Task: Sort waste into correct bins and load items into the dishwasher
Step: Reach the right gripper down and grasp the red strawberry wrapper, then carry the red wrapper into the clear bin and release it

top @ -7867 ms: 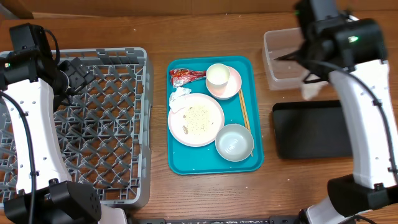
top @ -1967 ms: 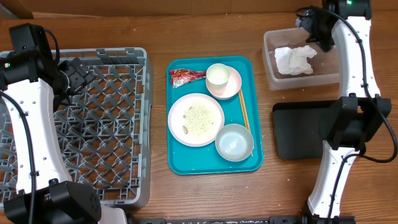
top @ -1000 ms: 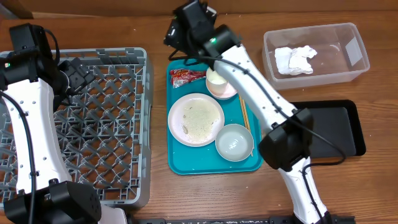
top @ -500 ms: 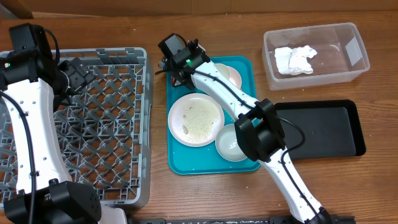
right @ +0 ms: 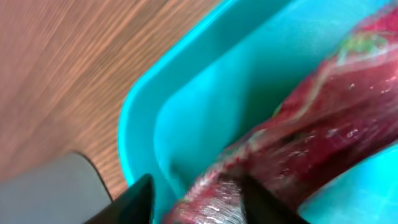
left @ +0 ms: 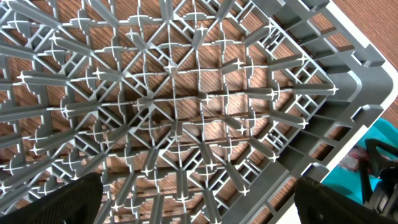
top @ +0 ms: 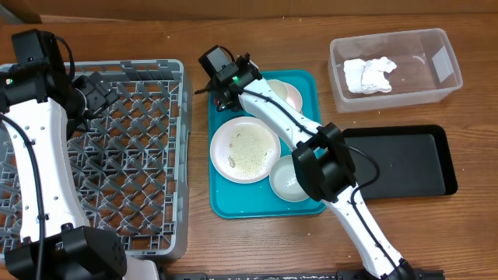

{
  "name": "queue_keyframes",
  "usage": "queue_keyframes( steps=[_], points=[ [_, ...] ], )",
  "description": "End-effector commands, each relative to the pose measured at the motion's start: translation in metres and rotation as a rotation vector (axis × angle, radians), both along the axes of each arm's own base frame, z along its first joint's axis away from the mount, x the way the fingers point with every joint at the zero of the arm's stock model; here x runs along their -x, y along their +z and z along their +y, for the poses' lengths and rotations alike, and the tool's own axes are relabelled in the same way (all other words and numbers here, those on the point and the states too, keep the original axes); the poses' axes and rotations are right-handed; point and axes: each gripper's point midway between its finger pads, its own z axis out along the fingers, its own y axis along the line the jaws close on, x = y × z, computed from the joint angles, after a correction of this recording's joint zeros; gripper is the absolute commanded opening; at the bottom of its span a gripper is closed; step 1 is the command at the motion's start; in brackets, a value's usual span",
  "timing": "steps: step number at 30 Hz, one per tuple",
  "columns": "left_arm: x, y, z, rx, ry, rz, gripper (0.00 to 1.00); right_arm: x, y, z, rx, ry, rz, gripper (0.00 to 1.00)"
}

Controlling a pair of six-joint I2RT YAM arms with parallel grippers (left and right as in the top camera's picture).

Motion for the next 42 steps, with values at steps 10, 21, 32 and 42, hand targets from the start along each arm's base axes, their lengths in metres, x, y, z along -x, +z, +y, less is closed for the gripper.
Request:
queue_keyframes(
  steps=[10, 21, 32, 42],
  points=[
    [-0.004, 0.005, 0.000, 0.002, 0.006, -0.019, 1.00, -0.001, 0.081, 0.030, -0.172, 0.154, -0.066, 0.04],
    [-0.004, 0.005, 0.000, 0.002, 0.006, -0.020, 1.00, -0.025, 0.272, -0.075, -0.027, 0.136, -0.443, 0.04],
    [-0.004, 0.005, 0.000, 0.002, 0.006, -0.019, 1.00, -0.059, 0.258, -0.302, 0.212, -0.255, -0.322, 0.04],
    [-0.004, 0.005, 0.000, 0.002, 0.006, -0.019, 1.00, -0.070, 0.179, -0.384, 0.088, -0.331, -0.113, 0.68]
  ],
)
